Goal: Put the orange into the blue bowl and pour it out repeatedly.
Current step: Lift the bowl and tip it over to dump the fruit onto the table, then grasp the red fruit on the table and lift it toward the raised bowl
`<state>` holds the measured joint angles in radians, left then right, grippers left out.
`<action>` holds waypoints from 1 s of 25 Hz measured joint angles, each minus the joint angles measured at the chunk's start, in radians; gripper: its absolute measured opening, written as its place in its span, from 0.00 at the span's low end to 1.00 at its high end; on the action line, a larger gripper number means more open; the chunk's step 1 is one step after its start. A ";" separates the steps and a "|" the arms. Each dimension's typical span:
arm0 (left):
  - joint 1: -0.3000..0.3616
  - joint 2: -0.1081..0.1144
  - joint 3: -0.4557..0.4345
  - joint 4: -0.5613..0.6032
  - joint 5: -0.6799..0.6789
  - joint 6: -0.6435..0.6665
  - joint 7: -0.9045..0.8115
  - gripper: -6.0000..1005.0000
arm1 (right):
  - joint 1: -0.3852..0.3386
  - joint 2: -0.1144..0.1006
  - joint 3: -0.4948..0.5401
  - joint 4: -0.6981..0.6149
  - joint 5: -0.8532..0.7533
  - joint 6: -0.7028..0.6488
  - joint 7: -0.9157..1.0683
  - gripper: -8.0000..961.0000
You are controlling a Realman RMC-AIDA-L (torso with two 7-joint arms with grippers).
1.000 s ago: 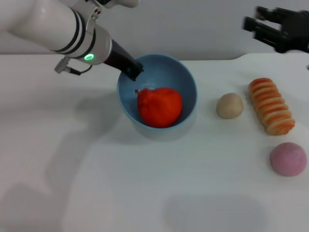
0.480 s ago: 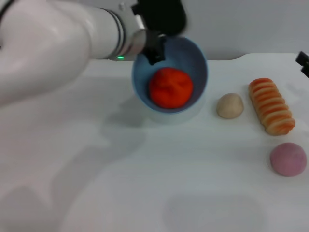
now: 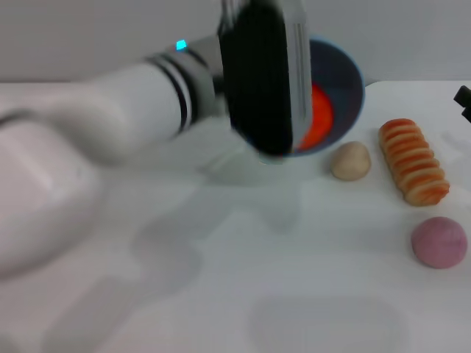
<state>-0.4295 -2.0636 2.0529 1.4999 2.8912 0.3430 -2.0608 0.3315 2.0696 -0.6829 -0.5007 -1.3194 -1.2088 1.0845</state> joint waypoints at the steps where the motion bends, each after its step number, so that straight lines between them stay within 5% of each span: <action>1: 0.008 0.000 0.007 0.000 0.000 -0.012 0.017 0.00 | 0.002 0.000 -0.002 0.001 0.000 0.000 -0.001 0.45; 10: 0.132 -0.004 0.137 -0.077 0.000 -0.368 0.444 0.00 | 0.008 0.000 0.001 0.006 0.001 0.001 0.000 0.45; 16: 0.145 -0.006 0.168 -0.131 0.000 -0.511 0.502 0.00 | 0.009 0.000 -0.006 0.008 0.001 0.005 0.001 0.45; 20: 0.145 -0.012 0.157 -0.141 -0.047 -0.518 0.469 0.00 | 0.009 -0.001 -0.005 0.009 0.002 0.001 0.031 0.45; 25: 0.114 -0.013 0.042 -0.090 -0.330 -0.364 0.362 0.00 | 0.011 -0.016 -0.011 -0.025 -0.074 -0.004 0.155 0.45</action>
<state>-0.3150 -2.0769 2.0945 1.4099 2.5615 -0.0206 -1.6986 0.3423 2.0533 -0.6942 -0.5255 -1.3936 -1.2124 1.2399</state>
